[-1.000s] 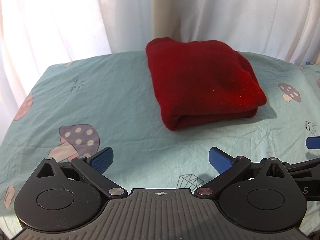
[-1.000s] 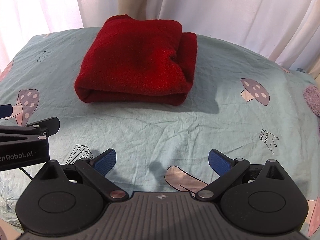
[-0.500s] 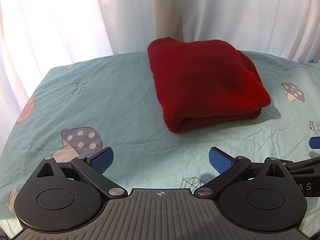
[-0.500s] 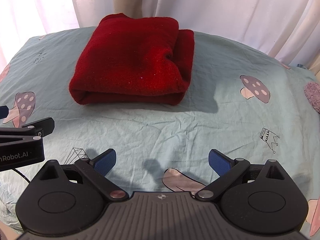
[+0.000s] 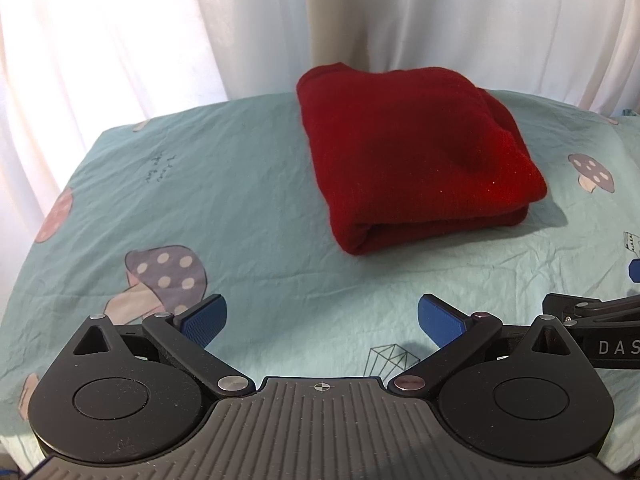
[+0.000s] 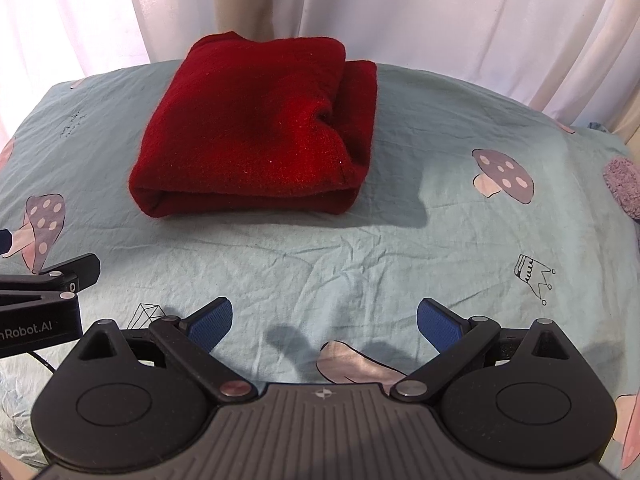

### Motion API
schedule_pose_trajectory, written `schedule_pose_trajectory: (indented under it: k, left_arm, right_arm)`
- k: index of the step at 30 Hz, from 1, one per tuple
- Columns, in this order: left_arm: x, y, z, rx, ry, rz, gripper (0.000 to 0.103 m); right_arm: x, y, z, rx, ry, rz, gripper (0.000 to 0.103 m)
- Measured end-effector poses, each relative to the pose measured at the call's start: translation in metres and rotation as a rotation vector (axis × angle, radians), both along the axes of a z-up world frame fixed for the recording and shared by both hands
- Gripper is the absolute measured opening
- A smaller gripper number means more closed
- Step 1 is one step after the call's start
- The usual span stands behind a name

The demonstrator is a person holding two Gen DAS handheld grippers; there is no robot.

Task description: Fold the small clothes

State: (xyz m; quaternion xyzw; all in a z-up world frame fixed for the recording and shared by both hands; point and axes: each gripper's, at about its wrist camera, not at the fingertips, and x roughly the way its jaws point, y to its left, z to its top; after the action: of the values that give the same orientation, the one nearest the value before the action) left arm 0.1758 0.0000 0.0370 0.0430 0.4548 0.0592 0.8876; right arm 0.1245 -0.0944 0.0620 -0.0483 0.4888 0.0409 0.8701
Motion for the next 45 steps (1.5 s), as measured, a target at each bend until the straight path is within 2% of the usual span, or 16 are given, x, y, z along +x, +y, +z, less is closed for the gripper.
schedule_pose_trajectory:
  k: [45]
  left_arm:
    - [0.0013,-0.0057,-0.0025,0.013,0.022,-0.006,0.103]
  right_arm:
    - [0.0033,-0.0029,0.0047,-0.011,-0.028,0.024,0.099]
